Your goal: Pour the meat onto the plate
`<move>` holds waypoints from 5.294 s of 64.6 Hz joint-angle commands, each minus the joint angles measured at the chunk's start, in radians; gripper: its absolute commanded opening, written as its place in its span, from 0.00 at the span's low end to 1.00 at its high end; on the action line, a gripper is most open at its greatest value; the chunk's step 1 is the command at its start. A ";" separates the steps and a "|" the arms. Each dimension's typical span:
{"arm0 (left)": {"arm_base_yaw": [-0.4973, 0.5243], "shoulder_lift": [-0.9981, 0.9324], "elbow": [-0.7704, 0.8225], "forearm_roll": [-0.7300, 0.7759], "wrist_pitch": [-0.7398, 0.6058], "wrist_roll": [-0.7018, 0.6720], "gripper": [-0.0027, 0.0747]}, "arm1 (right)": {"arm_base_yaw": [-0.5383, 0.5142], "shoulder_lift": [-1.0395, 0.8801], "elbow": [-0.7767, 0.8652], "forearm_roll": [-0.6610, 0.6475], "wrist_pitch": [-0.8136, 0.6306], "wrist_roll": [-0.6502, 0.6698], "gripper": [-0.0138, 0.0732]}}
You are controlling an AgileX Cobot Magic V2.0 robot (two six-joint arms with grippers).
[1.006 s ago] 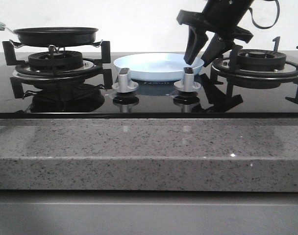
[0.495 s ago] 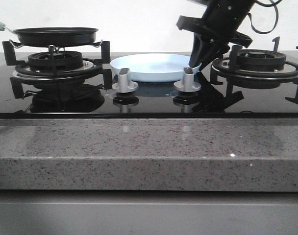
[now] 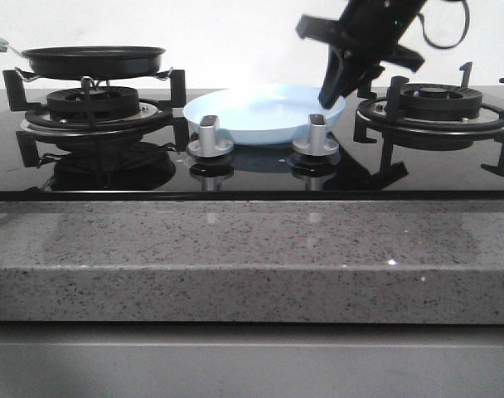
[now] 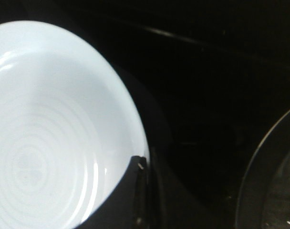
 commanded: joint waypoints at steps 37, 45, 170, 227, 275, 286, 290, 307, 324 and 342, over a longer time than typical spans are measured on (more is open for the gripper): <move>-0.009 0.008 -0.026 -0.007 -0.077 0.000 0.74 | 0.046 -0.610 0.604 0.151 -0.273 -0.143 0.08; -0.009 0.008 -0.026 -0.007 -0.077 0.000 0.74 | 0.065 -0.654 0.713 0.162 -0.285 -0.145 0.08; 0.319 0.950 -0.518 -1.125 0.063 0.573 0.76 | 0.086 -0.649 0.843 0.165 -0.428 -0.145 0.08; 0.315 1.228 -0.729 -1.309 0.209 0.573 0.41 | 0.086 -0.649 0.843 0.165 -0.428 -0.145 0.08; 0.315 1.212 -0.729 -1.473 0.349 0.656 0.01 | 0.086 -0.649 0.843 0.165 -0.428 -0.145 0.08; 0.315 1.152 -0.729 -1.469 0.349 0.656 0.01 | 0.086 -0.649 0.843 0.165 -0.428 -0.145 0.08; 0.315 1.124 -0.729 -1.467 0.354 0.663 0.01 | 0.086 -0.649 0.843 0.165 -0.428 -0.145 0.08; 0.311 0.981 -0.729 -1.443 0.377 0.695 0.01 | 0.086 -0.649 0.843 0.165 -0.428 -0.145 0.08; 0.198 0.787 -0.603 -1.437 0.331 0.759 0.01 | 0.086 -0.649 0.843 0.165 -0.428 -0.145 0.08; -0.027 0.690 -0.497 -1.301 0.135 0.844 0.01 | 0.086 -0.649 0.843 0.165 -0.428 -0.145 0.08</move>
